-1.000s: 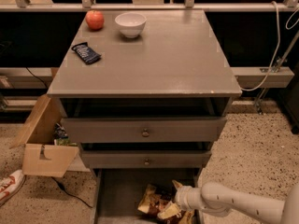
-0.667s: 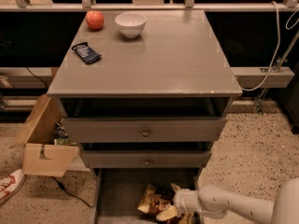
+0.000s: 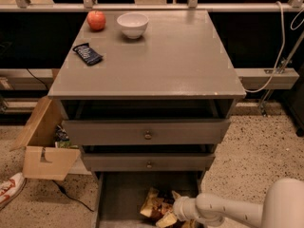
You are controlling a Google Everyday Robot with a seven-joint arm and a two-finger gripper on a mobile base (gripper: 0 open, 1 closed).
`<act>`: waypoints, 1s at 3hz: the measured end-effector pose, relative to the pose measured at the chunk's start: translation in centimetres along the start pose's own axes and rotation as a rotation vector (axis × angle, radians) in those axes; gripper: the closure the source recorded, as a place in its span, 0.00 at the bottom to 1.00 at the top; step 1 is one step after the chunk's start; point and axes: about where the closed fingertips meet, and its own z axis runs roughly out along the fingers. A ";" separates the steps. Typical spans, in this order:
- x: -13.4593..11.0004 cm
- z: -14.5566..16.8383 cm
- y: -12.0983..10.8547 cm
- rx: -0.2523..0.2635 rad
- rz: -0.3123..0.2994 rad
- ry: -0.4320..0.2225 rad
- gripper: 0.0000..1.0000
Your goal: Pick brown chip bag from bottom drawer and place on counter
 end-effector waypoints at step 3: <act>1.7 2.7 -0.7 0.071 -0.003 0.014 0.42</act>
Offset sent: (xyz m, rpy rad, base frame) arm 0.0109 -0.0029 -0.0456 -0.0927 -0.0291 -0.0775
